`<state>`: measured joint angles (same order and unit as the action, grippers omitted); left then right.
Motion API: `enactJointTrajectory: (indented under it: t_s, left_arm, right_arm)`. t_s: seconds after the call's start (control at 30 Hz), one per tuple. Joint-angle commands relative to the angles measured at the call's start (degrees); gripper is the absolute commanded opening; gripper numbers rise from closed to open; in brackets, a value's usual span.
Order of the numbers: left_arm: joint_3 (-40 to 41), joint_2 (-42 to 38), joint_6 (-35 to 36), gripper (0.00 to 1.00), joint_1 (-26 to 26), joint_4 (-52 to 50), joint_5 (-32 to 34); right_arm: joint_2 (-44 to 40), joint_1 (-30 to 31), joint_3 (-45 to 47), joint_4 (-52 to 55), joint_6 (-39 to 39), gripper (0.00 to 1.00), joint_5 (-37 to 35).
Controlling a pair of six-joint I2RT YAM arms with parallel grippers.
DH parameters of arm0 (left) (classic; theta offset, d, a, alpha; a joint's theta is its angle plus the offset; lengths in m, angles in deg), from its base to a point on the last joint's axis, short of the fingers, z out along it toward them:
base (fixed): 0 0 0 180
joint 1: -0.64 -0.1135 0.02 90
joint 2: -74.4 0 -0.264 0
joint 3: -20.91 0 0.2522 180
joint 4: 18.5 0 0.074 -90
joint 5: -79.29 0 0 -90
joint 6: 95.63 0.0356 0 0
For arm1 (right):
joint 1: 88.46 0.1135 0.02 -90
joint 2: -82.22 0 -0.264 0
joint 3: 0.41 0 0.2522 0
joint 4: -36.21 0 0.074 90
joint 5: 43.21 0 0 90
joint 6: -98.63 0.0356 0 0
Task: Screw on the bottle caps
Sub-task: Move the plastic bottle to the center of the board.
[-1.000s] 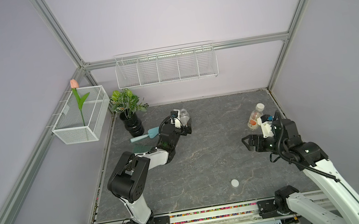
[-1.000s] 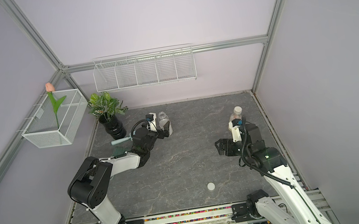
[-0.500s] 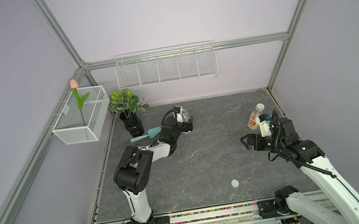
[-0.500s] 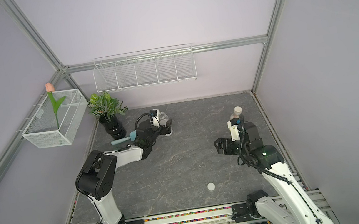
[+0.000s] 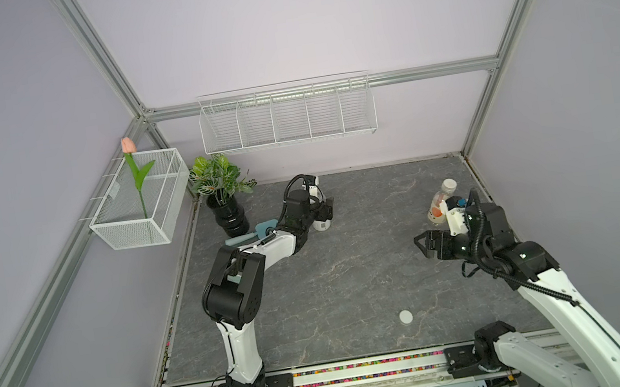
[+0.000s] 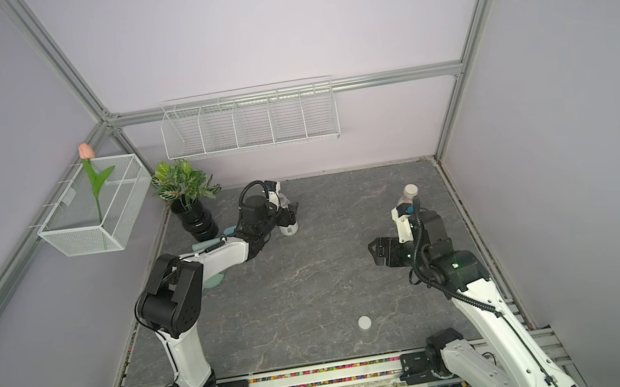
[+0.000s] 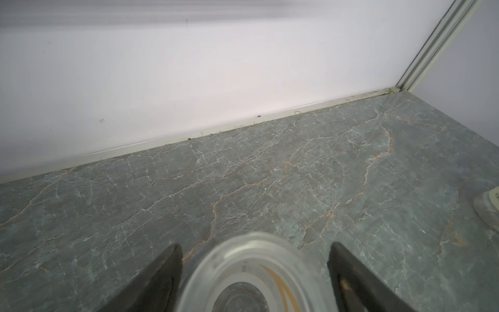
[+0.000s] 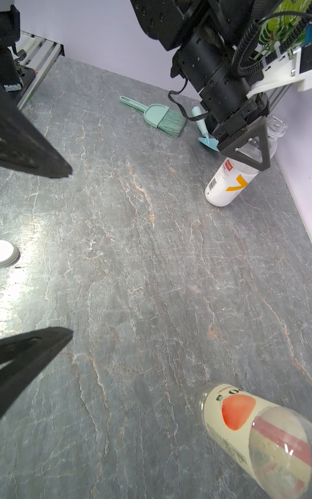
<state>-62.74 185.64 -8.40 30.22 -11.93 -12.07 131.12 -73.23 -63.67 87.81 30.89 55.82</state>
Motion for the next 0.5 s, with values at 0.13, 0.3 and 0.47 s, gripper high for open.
enactJointTrajectory:
  t_s: [0.13, 0.3, 0.47]
  left_arm:
    - [-1.42, 0.86, 1.56, 0.70, -0.14, -4.59, -2.75]
    - [-0.11, -0.62, 4.39, 0.64, -0.09, -6.96, -6.32]
    - [4.85, -6.63, 5.99, 0.59, 0.52, -8.53, -12.30]
  right_arm:
    - [-0.41, 0.47, -2.62, -0.53, -0.35, 0.89, 0.45]
    - [-0.72, 0.50, -3.04, 0.14, -0.72, 0.89, 0.41]
    - [-0.44, 0.49, -3.84, 1.01, -0.59, 0.89, 1.35]
